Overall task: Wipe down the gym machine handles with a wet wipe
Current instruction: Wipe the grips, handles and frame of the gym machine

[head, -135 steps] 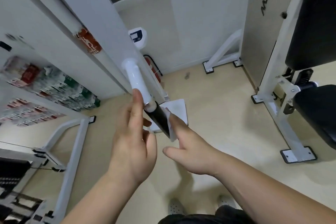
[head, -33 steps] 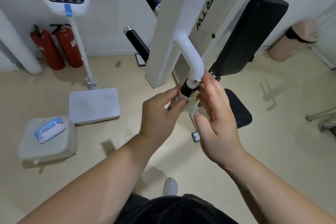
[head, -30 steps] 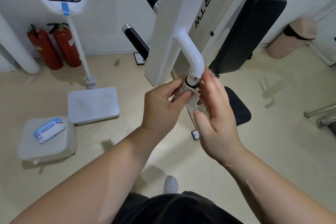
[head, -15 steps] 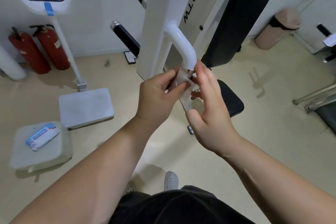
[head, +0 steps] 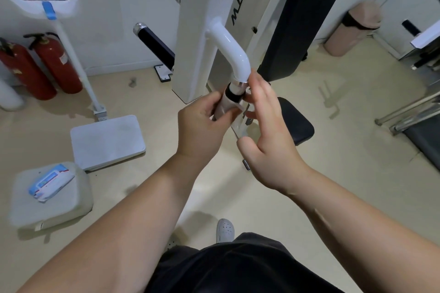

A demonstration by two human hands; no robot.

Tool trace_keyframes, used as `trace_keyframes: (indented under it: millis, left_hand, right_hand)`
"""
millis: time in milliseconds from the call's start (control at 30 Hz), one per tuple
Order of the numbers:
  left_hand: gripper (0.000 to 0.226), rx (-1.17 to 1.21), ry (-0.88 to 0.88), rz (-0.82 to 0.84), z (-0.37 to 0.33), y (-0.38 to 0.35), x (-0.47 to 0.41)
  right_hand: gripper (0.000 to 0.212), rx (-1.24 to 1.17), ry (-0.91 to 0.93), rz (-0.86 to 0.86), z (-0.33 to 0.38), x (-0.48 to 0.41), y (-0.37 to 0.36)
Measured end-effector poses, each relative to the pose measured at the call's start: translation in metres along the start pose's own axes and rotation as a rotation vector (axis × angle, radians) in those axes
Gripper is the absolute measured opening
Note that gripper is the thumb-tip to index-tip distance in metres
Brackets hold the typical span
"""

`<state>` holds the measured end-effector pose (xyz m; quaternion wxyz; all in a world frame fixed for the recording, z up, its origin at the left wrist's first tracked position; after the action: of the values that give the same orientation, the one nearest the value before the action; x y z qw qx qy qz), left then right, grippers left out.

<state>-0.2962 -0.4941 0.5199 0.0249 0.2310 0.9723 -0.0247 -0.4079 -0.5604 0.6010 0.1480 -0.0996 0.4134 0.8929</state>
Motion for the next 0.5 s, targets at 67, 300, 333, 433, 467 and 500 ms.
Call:
trace_keyframes:
  millis: [67,300,333,433,467,500]
  left_hand:
    - [0.025,-0.025,0.035,0.007,0.018,0.003,0.005]
    - [0.022,-0.202,0.172,0.002,0.057,0.010,0.014]
    - [0.024,-0.176,0.136,-0.011,0.045,0.008,0.012]
    - [0.025,-0.120,-0.024,-0.082,0.005,0.001,0.006]
    - [0.024,-0.110,-0.049,-0.102,-0.002,-0.001,0.005]
    - [0.024,-0.097,-0.050,-0.116,-0.005,-0.001,0.005]
  right_hand:
    - [0.096,-0.008,0.004,0.000,0.001,0.000,-0.002]
    - [0.092,0.023,0.017,0.001,-0.002,-0.001,0.000]
    - [0.093,0.022,0.016,0.003,-0.002,-0.001,-0.001]
    - [0.098,0.007,0.019,0.008,-0.002,-0.001,-0.002]
    - [0.098,0.007,0.026,0.011,-0.002,0.000,-0.003]
    - [0.098,0.010,0.034,0.016,-0.002,0.001,-0.002]
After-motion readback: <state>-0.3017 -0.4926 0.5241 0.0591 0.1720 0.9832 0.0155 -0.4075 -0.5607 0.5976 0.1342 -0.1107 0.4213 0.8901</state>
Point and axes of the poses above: each hand's wrist, its own x-axis away from the middle knuckle, its own y-axis out of the back of the hand, z = x × y, the point moved 4 cm from there along -x, towards the middle knuckle, and after that the axes turned 11 degrees about y, right-handed, at the moved point
